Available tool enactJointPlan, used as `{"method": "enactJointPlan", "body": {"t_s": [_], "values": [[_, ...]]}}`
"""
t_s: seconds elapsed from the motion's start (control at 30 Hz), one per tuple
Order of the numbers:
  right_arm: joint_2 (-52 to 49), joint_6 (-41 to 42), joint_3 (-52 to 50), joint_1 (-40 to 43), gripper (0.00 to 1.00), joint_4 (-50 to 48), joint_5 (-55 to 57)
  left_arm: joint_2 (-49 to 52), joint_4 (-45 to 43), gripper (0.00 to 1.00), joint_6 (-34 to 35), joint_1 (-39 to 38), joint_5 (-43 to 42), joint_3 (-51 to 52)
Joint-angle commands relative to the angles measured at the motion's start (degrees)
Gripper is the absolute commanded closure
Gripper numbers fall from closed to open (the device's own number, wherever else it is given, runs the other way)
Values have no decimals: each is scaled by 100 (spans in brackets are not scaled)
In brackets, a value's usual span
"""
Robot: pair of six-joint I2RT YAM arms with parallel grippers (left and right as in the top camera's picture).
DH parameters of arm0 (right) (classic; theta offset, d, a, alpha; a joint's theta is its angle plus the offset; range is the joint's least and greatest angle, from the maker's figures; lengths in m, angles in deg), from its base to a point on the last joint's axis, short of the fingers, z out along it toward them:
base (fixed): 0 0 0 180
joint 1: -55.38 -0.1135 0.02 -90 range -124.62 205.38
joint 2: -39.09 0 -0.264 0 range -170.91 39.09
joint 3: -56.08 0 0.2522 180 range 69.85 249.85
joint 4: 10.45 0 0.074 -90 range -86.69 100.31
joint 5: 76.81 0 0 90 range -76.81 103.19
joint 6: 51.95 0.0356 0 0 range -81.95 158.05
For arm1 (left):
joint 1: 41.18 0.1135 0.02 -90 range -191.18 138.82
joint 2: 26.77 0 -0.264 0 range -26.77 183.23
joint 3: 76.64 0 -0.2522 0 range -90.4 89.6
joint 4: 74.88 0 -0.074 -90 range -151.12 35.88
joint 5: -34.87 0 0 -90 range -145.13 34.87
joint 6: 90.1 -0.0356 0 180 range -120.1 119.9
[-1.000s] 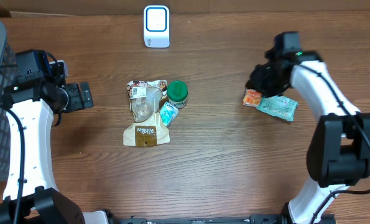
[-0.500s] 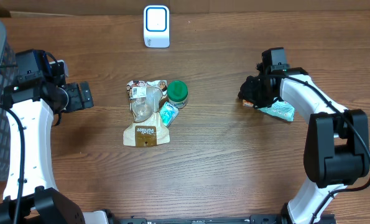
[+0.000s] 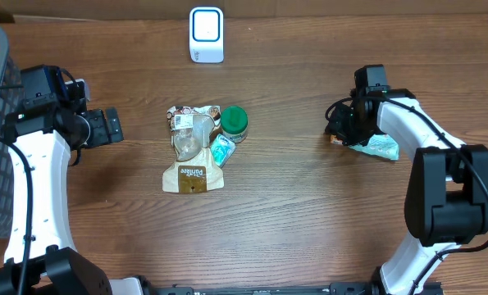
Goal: Scan the item barcode
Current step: 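Withdraw the right gripper and move it toward the snack bag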
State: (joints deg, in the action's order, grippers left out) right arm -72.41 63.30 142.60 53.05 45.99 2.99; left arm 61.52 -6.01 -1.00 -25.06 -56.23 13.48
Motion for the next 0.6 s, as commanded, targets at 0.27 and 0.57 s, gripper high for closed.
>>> {"method": "enactJointPlan", "body": {"t_s": [0.27,0.57], "values": [[-70,-675,225,509,67,450,68,11,-2,0,94,-2,-42,-50],[-24,-1069,1578,-52,47,1467,-1281,11,-2,0,94,-2,-42,-50]]}}
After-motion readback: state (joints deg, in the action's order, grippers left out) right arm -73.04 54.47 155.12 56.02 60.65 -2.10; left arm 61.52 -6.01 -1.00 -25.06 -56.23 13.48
